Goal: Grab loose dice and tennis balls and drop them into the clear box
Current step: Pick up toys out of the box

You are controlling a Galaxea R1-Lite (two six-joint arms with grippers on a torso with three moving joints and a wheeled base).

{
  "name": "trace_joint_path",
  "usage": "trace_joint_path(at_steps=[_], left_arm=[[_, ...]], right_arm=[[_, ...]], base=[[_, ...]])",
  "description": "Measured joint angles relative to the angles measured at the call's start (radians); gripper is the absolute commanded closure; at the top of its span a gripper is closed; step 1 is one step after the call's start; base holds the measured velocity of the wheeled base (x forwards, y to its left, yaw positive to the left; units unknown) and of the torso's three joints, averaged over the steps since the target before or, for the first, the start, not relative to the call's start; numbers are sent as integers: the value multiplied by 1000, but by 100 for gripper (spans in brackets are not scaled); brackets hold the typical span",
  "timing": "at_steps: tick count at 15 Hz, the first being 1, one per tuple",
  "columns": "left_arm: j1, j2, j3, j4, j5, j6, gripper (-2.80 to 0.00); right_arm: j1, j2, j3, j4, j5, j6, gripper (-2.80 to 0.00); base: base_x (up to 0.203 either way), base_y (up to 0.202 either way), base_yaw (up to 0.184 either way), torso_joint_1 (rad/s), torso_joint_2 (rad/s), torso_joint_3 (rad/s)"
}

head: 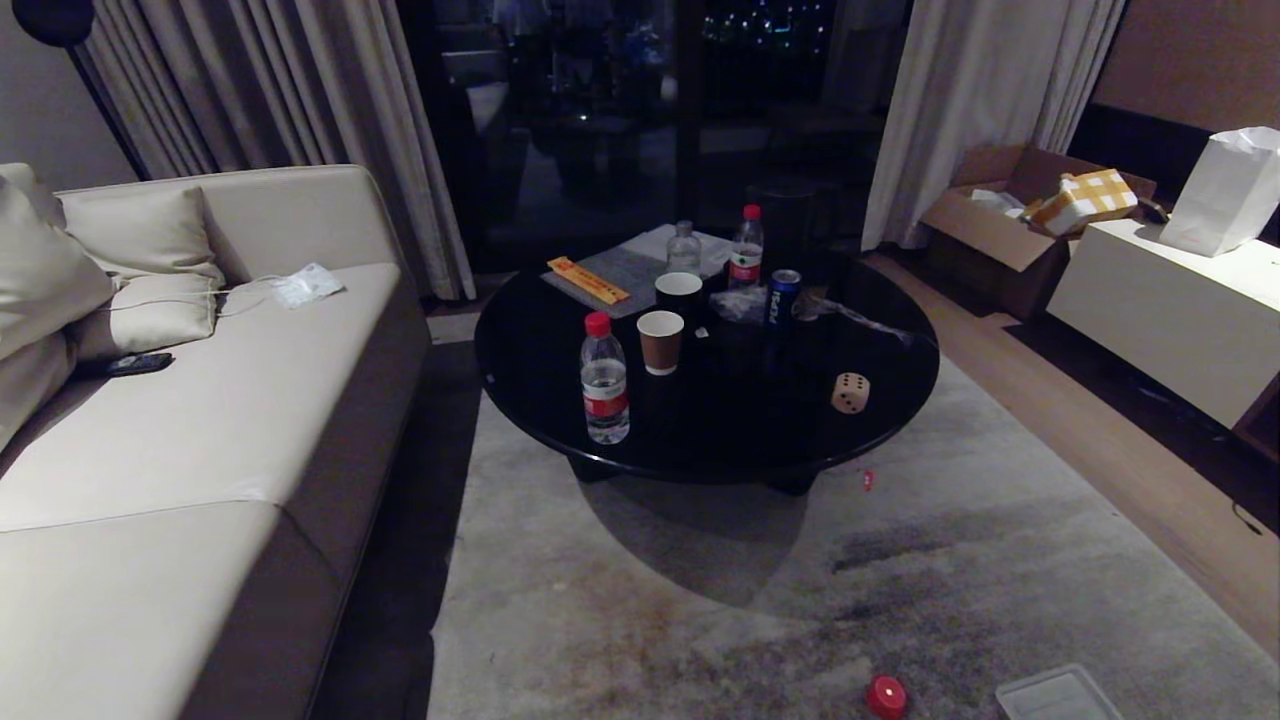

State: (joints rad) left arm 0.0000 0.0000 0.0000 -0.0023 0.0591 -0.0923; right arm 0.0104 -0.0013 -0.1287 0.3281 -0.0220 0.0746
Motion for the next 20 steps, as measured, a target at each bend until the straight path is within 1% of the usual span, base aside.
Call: trace_joint_path(at_steps=[6, 20], left_arm=[[0, 0, 0, 0, 0, 0, 0], [0, 0, 0, 0, 0, -2, 0]], right_arm=[[0, 0, 0, 0, 0, 0, 0], [0, 0, 0, 0, -1, 1, 0]], base=[[0, 0, 0, 0, 0, -27], [0, 0, 0, 3, 3, -190]])
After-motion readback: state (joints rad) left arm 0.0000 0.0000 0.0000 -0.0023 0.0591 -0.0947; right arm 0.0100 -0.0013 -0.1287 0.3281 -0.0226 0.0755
